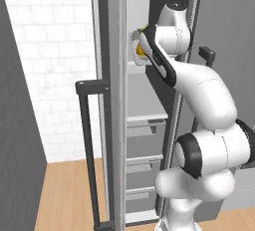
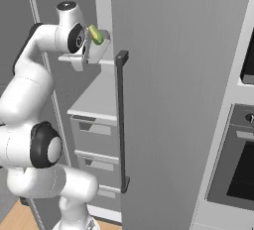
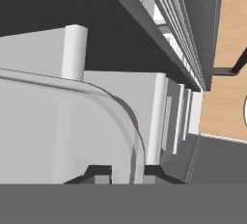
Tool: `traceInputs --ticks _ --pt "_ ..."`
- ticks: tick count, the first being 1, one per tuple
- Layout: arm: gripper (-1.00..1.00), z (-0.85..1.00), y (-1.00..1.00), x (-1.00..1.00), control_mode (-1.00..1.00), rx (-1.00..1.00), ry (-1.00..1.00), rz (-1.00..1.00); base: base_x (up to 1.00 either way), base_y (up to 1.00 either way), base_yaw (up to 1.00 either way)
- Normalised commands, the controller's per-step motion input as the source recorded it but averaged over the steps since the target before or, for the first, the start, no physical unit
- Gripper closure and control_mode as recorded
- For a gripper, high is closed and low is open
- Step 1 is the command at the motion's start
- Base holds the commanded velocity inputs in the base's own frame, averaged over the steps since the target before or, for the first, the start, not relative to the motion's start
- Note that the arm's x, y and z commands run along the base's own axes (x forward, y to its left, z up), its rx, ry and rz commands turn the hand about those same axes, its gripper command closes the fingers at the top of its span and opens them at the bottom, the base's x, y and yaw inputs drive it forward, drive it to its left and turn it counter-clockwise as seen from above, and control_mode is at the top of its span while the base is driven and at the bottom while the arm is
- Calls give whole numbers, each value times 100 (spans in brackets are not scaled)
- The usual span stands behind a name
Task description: Take the meat container that has the shrimp and place it on the second highest rack of the freezer. Then take the vegetable container that has the lemon and corn and place it on the highest rack of the freezer.
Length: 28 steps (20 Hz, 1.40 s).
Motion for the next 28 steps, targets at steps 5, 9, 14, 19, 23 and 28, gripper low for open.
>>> traceInputs --ticks 5,9,14,19,23,28 --pt "100 0 0 92 -100 0 0 -3 0 0 0" --pt "100 -1 0 94 -100 0 0 -3 0 0 0" --pt "100 -2 0 91 -100 0 0 -3 0 0 0" --pt "-100 -3 0 84 -100 0 0 -3 0 0 0" --pt "-100 -1 0 34 -100 0 -3 -1 0 0 0" --pt "-100 -22 0 -79 -100 -2 -28 0 0 0 0"
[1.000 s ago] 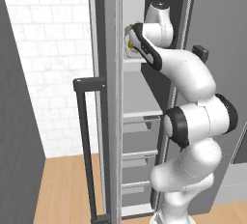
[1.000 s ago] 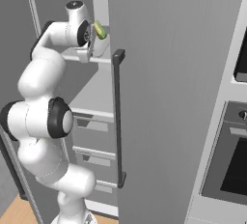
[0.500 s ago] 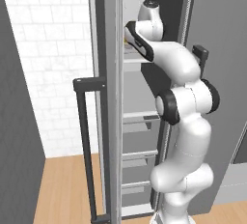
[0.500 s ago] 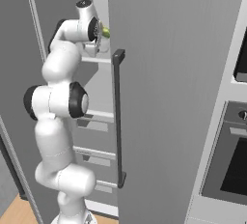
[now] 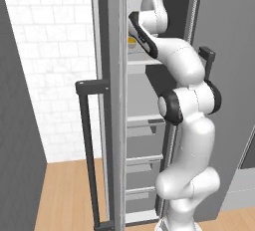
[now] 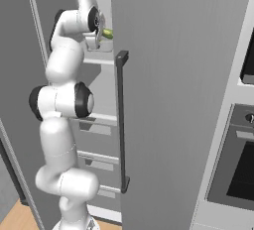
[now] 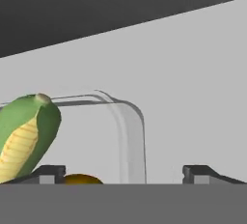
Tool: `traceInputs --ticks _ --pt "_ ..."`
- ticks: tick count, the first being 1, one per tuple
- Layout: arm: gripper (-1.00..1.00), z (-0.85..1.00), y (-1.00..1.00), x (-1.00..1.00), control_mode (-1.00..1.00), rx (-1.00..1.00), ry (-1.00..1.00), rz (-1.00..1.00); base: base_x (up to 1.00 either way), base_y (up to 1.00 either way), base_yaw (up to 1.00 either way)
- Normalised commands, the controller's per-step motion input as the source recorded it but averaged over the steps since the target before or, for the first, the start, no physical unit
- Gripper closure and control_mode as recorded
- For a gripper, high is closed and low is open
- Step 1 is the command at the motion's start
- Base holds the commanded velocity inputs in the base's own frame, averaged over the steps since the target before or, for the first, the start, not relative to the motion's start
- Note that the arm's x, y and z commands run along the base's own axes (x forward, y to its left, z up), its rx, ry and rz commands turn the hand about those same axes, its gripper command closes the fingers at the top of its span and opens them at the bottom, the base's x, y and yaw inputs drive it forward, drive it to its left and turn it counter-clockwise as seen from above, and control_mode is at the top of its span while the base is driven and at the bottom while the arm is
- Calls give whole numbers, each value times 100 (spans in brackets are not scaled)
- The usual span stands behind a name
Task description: Take the meat container that has the shrimp and place it on the second highest rack of the freezer. Then take the vegetable container that has the lemon and corn and place it on the highest rack of the freezer.
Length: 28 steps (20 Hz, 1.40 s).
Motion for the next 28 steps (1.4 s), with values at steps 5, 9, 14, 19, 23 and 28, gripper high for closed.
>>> traceInputs --ticks 5,9,14,19,23,28 --pt "-100 -55 0 -61 -100 -4 -18 0 0 0 0" --pt "-100 -100 -1 3 -100 -9 -4 0 0 0 0" --pt "-100 -25 -3 -85 -100 0 -17 0 0 0 0" --pt "-100 27 -25 -100 -100 5 -5 0 0 0 0" --pt "-100 51 -28 -100 -100 6 0 0 0 0 0" --pt "-100 5 -6 -100 -100 0 9 9 0 0 0"
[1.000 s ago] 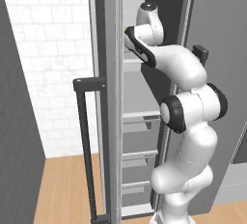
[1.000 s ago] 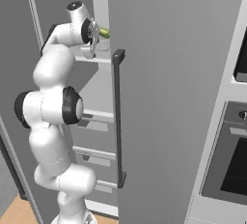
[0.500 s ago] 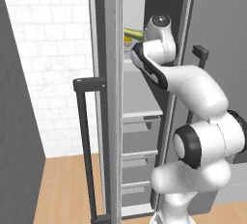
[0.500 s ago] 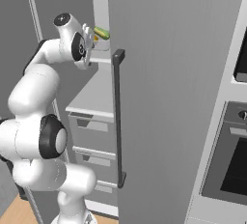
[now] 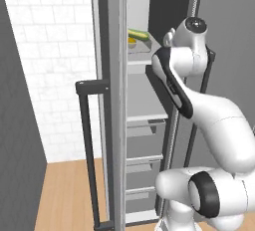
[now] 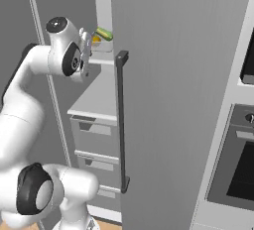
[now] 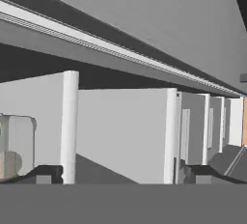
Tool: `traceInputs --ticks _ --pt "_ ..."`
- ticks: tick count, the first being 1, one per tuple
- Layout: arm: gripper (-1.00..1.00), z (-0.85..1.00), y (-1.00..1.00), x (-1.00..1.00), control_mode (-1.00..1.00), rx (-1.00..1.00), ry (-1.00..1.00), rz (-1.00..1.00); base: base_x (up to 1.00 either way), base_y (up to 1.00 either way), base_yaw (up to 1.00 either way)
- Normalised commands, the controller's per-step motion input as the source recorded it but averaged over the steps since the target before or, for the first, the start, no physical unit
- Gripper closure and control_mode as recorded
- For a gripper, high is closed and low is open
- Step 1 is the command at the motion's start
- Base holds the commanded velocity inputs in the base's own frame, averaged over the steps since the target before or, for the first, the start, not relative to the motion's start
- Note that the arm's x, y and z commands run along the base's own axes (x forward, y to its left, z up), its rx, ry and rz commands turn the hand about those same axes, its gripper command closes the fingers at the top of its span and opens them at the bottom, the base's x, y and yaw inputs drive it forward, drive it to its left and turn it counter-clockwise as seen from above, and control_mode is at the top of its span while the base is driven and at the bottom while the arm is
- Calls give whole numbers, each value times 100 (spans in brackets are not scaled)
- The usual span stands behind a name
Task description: Take the meat container that has the shrimp and place it on the second highest rack of the freezer. Then take the vegetable container that has the lemon and corn and place it on the highest rack of the freezer.
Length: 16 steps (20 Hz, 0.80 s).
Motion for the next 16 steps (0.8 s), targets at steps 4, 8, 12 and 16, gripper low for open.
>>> traceInputs --ticks 4,8,12,16 --pt "-100 -21 2 -100 -100 0 11 9 0 0 0" --pt "-100 -35 3 -100 -100 0 4 8 0 0 0" --pt "-100 -41 0 -100 -100 0 0 6 0 0 0" --pt "-100 0 0 0 100 0 0 0 -100 0 4"
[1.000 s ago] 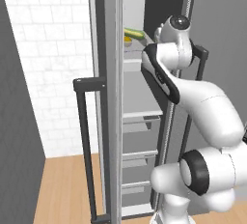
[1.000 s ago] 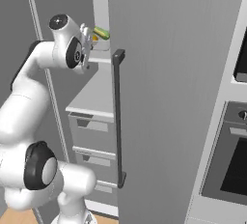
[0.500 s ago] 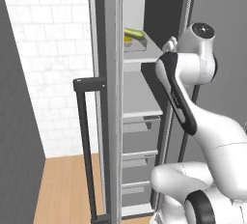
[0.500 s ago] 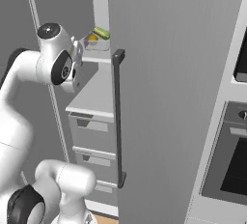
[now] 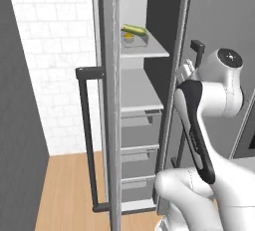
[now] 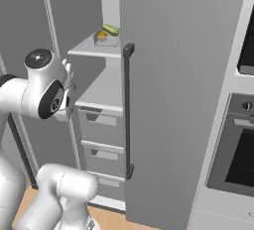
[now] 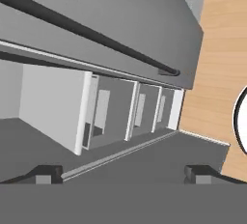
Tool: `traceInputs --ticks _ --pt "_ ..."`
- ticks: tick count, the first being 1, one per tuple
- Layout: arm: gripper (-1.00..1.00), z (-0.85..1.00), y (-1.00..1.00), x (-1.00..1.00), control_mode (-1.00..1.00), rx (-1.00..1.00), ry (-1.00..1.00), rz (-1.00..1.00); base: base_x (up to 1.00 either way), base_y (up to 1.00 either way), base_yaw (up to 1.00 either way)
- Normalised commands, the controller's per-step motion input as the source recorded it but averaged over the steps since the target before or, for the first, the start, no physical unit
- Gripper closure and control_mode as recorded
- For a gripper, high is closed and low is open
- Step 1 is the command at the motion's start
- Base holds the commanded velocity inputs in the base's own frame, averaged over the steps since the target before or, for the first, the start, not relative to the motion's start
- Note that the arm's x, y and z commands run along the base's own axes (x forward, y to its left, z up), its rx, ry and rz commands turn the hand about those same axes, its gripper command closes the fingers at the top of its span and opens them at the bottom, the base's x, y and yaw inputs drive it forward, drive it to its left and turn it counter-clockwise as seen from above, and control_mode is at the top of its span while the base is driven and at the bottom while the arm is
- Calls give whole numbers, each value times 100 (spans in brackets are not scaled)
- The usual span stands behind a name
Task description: Take the meat container that has the shrimp and place it on the second highest rack of the freezer. Then take the vegetable container that has the lemon and corn and place it on the highest rack of the freezer.
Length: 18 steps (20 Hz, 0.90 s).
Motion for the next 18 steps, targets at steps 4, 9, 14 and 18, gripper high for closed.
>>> traceInputs --ticks 4,9,14,18 --pt "-100 0 0 0 100 0 0 0 -90 -39 -4" --pt "-100 0 0 0 100 0 0 0 -12 -100 -21" --pt "-100 0 0 0 100 0 0 0 14 -100 -19" --pt "-100 0 0 0 100 0 0 0 37 -100 -15"
